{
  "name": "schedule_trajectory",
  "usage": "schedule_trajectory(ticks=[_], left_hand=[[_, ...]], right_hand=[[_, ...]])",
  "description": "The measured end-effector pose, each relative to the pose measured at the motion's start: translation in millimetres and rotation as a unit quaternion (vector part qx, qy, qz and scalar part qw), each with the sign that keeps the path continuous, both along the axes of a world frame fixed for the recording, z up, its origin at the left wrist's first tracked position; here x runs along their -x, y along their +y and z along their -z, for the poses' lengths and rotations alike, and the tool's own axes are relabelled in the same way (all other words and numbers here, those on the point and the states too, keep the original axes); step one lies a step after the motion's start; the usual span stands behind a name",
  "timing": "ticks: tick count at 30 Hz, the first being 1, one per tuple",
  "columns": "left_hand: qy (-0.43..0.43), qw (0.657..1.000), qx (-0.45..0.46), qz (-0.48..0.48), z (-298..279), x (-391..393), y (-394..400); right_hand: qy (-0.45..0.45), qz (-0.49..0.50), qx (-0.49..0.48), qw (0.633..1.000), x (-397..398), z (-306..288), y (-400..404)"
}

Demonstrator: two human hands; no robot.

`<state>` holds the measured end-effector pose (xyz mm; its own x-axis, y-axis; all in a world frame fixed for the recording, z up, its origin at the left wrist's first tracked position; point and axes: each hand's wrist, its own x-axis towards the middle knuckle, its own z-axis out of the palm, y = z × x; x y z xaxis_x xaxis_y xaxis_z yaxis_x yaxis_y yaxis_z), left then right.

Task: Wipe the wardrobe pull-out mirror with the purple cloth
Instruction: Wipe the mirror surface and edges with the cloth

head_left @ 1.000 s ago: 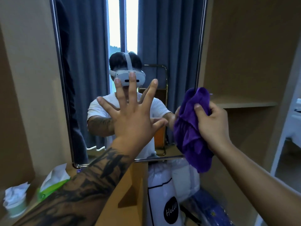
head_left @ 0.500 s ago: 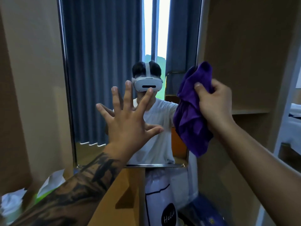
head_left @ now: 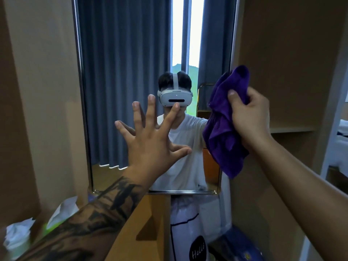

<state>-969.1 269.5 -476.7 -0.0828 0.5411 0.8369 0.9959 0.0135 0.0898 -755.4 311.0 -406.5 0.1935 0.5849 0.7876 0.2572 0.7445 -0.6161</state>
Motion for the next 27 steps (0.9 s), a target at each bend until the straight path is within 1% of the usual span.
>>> schedule_trajectory(ticks=[3,5,8,10,11,13,15,17,19,22,23,24,27], left_hand=[[0.007,1.000,0.000,-0.007,0,1,0],[0.012,1.000,-0.005,-0.017,-2,2,0],[0.022,0.999,-0.011,-0.026,-5,2,1],[0.023,0.999,-0.010,-0.025,-5,3,1],[0.022,0.999,-0.009,-0.025,-4,3,1],[0.022,0.999,-0.012,-0.032,-4,2,1],[0.023,0.999,-0.019,-0.035,-3,1,2],[0.021,0.999,-0.030,-0.032,-2,2,3],[0.021,0.999,-0.035,-0.030,-2,4,4],[0.020,0.999,-0.025,-0.025,-7,2,2],[0.018,0.999,-0.021,-0.027,-7,1,1],[0.014,0.999,-0.018,-0.028,-7,0,0],[0.002,1.000,-0.019,-0.019,-12,0,-4]], right_hand=[[-0.028,-0.032,0.038,0.998,3,43,-13],[-0.049,-0.043,0.045,0.997,4,54,-21],[-0.054,-0.023,0.011,0.998,1,16,-14],[-0.041,-0.017,0.008,0.999,0,-14,-8],[-0.033,-0.019,0.010,0.999,0,-20,-6],[-0.032,-0.020,0.027,0.999,0,-7,-4],[-0.031,-0.039,0.059,0.997,0,27,-7],[-0.053,-0.054,0.072,0.995,-1,42,-14],[-0.042,-0.054,0.067,0.995,-2,20,-9],[-0.012,-0.055,0.042,0.997,-3,-32,3],[-0.004,-0.059,0.036,0.998,-1,-38,4],[-0.002,-0.055,0.034,0.998,1,-34,4],[-0.029,-0.032,0.048,0.998,2,6,-6]])
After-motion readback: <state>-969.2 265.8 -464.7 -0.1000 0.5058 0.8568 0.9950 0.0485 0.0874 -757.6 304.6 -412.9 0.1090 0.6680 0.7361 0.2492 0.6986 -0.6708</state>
